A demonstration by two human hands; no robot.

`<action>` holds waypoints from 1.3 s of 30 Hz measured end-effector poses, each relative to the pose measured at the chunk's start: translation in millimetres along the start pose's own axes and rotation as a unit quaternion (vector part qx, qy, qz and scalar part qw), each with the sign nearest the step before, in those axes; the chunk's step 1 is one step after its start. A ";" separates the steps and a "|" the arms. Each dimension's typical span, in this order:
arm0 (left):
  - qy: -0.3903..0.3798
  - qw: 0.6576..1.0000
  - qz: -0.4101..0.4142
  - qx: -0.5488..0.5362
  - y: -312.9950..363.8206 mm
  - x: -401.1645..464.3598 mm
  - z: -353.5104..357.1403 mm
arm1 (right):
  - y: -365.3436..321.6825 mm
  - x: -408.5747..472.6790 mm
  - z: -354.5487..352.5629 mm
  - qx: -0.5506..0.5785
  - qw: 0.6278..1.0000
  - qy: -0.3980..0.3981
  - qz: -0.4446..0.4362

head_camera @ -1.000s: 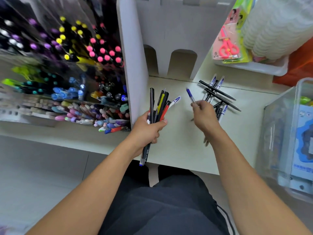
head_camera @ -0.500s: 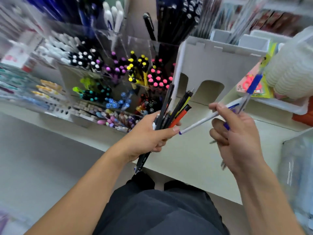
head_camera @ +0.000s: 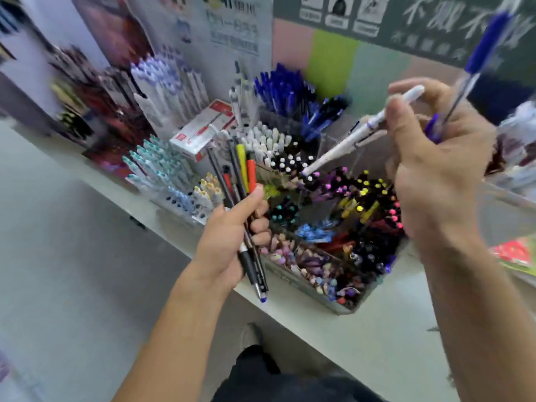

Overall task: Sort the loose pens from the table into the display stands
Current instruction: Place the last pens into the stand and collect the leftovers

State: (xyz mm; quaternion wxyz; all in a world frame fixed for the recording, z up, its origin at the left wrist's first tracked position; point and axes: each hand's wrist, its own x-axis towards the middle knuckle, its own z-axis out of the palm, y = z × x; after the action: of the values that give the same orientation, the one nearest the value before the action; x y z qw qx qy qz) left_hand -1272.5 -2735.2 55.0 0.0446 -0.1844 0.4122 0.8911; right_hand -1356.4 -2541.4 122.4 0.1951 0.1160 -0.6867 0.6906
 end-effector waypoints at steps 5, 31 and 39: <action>-0.013 1.000 -0.004 0.021 12.2 9.8 -11.9 | -1.1 43.3 4.8 -0.038 0.987 0.088 -0.131; -0.143 0.959 -0.037 0.243 -20.1 11.3 52.9 | 5.0 -29.4 -19.8 -0.256 0.929 -0.174 0.202; -0.102 0.964 -0.049 0.239 -32.2 11.5 53.0 | 11.5 -28.2 -58.6 -0.090 0.959 -0.137 0.232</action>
State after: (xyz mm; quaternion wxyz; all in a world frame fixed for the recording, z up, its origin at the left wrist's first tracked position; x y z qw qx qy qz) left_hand -1291.2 -2675.1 59.1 0.1725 -0.0966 0.5973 0.7773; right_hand -1329.7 -2486.0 98.1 -0.0568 0.0288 -0.7744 0.6295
